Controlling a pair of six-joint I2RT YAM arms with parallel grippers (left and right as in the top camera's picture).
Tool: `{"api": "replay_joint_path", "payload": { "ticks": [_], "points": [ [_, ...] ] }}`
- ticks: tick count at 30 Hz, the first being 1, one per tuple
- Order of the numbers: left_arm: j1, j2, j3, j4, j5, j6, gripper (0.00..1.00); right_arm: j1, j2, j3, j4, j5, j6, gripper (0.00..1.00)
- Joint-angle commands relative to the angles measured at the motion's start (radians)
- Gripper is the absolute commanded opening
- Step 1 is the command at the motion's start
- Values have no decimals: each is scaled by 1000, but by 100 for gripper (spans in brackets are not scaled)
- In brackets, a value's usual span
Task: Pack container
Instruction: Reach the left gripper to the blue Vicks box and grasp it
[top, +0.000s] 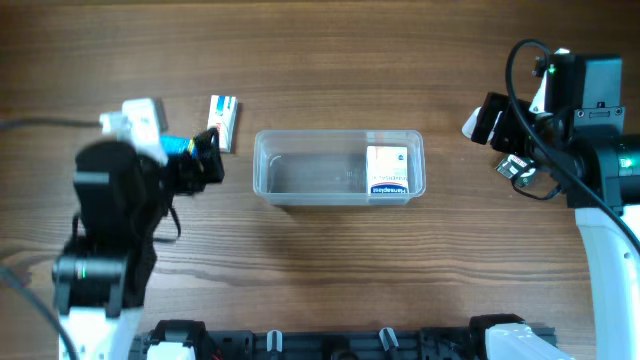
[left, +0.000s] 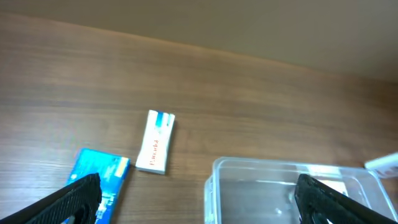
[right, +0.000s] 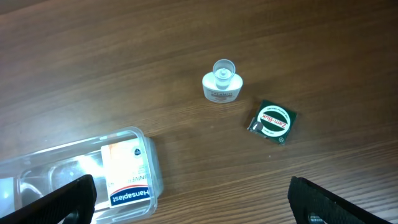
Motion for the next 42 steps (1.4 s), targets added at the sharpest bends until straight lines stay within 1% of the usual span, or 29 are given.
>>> {"api": "replay_joint_path", "payload": {
  "ticks": [1,5,11,12,13,14,15,17,19,22,26,27,28,29,30,35,38,39,42],
  "points": [
    [4,58,23,-31,90,16,100,-3,8,4,2,10,-12,100],
    [4,69,23,-80,89,16,100,-3,8,4,2,10,-13,100],
    [4,69,23,-88,69,21,100,-3,8,4,2,10,-12,100],
    [4,69,23,-99,47,37,100,-3,8,4,2,10,-12,100],
    [4,69,23,-110,-34,54,100,-3,8,4,2,10,-12,100],
    [4,71,23,-121,-139,53,100,-3,8,4,2,10,-12,100],
    [5,75,23,-129,-209,48,100,-3,8,3,2,10,-12,100],
    [26,101,23,-128,-288,46,100,-3,8,4,2,10,-12,100],
    [68,162,23,-119,-314,57,100,-3,8,4,2,10,-12,100],
    [119,273,23,-76,-283,167,100,-3,8,3,2,10,-12,100],
    [155,407,23,19,-259,312,100,-3,8,4,2,10,-12,100],
    [159,430,23,29,-237,352,100,-3,8,4,2,10,-12,100],
    [161,468,23,35,-177,437,100,-3,8,3,2,10,-12,100],
    [161,493,23,35,-144,476,100,-3,8,3,2,10,-13,100],
    [161,513,23,34,-129,496,100,-3,8,4,2,10,-12,100],
    [176,597,23,35,-119,507,100,-3,8,4,2,10,-12,100],
    [212,637,23,38,-119,521,100,-3,8,3,2,10,-12,100],
    [241,648,23,38,-89,521,100,-3,8,4,2,10,-12,100],
    [306,668,23,42,111,548,100,-3,8,4,2,10,-12,100]
  ]
}}
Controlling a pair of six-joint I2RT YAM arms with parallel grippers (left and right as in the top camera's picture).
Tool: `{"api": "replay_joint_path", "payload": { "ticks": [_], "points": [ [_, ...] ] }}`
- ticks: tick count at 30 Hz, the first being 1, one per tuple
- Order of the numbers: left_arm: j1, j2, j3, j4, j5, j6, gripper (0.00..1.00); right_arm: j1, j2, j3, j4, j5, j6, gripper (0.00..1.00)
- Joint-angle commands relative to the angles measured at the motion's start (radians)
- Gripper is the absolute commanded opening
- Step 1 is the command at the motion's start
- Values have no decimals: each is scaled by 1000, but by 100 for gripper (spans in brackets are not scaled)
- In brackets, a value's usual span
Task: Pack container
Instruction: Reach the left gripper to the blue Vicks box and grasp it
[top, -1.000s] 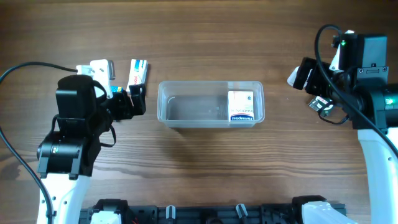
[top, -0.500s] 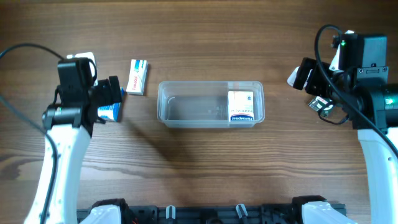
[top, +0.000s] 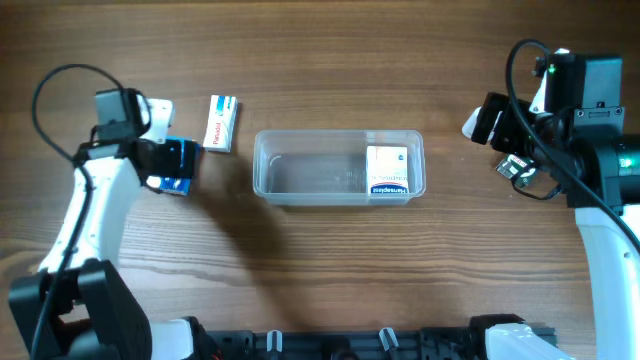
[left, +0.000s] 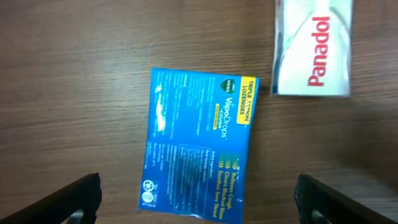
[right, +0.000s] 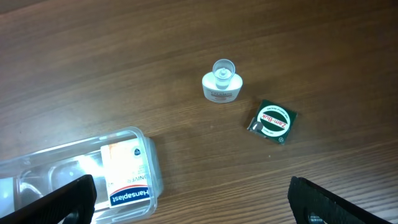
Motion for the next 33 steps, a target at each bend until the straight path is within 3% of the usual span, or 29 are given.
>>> {"api": "replay_joint_path", "payload": {
  "ticks": [1,16,33],
  "points": [
    [64,27,16,7,213,58,100,-3,8,4,3,10,-12,100],
    [102,70,14,53,102,71,100,-3,8,4,3,10,-12,100],
    [71,231,14,130,105,103,100,-3,11,3,3,10,-12,100]
  ]
}}
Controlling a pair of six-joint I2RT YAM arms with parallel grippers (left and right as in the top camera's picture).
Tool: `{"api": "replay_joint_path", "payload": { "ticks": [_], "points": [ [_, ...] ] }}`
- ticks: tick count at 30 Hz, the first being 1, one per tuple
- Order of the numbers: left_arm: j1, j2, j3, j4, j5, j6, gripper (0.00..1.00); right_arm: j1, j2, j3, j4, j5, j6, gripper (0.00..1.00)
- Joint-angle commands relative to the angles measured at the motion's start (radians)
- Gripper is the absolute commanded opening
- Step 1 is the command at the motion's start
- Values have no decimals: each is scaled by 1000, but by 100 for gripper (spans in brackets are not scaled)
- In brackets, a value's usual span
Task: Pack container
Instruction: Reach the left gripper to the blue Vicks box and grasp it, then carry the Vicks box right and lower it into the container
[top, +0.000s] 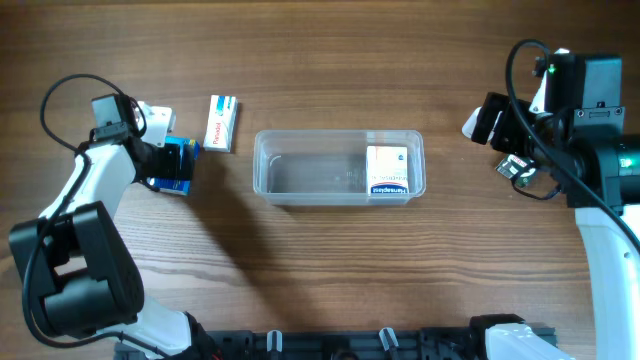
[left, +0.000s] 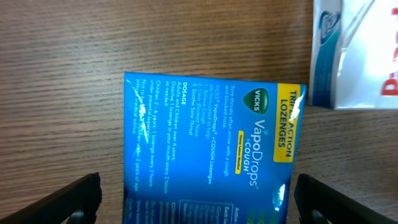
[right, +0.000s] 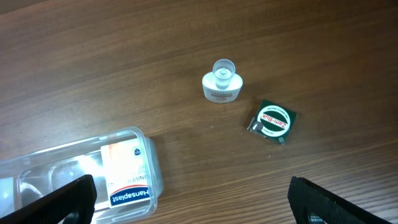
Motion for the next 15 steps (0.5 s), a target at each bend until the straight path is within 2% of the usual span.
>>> {"api": "replay_joint_path", "payload": {
  "ticks": [1,11,15],
  "points": [
    [-2,27,14,4,-2,25,100,-3,11,3,2,10,-12,100],
    [-2,53,14,-42,-3,23,100,-3,11,3,2,10,-11,100],
    [-2,50,14,-55,-3,23,70,-3,11,4,2,10,-12,100]
  ]
}}
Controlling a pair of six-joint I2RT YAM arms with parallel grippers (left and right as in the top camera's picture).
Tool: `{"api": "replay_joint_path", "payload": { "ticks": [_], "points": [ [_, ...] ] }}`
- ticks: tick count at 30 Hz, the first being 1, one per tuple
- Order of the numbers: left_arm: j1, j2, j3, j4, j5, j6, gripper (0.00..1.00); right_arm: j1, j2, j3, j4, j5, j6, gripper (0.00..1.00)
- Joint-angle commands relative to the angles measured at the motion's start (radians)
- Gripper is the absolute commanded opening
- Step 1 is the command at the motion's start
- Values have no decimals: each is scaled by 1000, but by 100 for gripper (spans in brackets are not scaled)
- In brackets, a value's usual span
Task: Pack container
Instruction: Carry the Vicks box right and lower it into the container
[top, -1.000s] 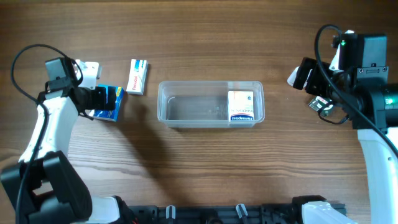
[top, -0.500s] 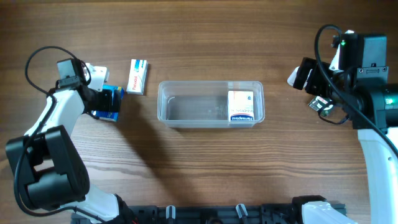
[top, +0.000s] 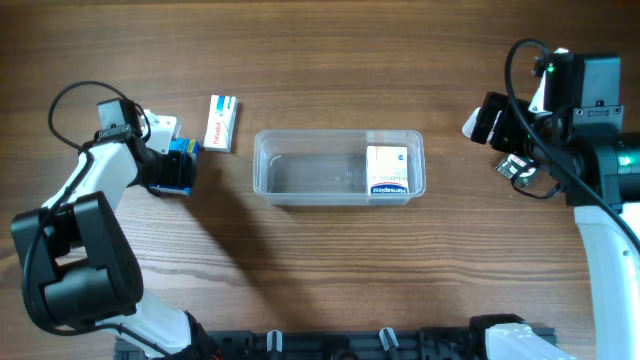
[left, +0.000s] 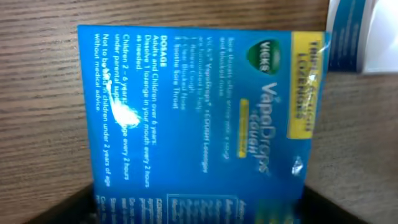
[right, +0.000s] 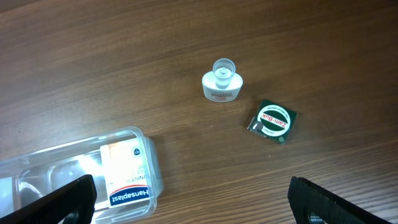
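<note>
A blue Vicks VapoDrops packet (left: 199, 118) lies flat on the wood and fills the left wrist view. My left gripper (left: 199, 214) is low over it, open, with one dark finger at each side of the packet's near end. From above, the packet (top: 186, 166) shows just beside the left gripper (top: 172, 166). The clear plastic container (top: 300, 190) sits mid-table with a Hansaplast box (top: 387, 170) at its right end. My right gripper (right: 199, 202) hangs open and empty, high over the table right of the container (right: 37, 180).
A white Panadol box (top: 222, 122) lies just beyond the blue packet, its corner at the packet's edge (left: 364, 37). A small white bottle (right: 221, 82) and a green Zam-Buk tin (right: 272, 121) sit on the wood right of the container.
My left gripper has come lower over the blue packet, which now fills its view, with the fingers at the packet's sides. The right arm and all objects are unmoved.
At first my left gripper was raised between the packet and the container, looking across the table. Then it was above the blue packet and Panadol box, facing down. It stood closer at each later moment and now straddles the packet. The right arm stayed still throughout.
</note>
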Motion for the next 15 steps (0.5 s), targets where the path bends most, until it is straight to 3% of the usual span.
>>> {"api": "replay_joint_path", "payload": {
  "ticks": [1,10,15],
  "points": [
    [-2,5,14,-6,-3,9,66,-3,7,3,3,10,-12,100],
    [-2,-166,43,-5,-6,1,68,-3,7,3,3,10,-12,100],
    [-17,-360,84,12,4,-124,69,-3,7,3,3,10,-12,100]
  ]
}}
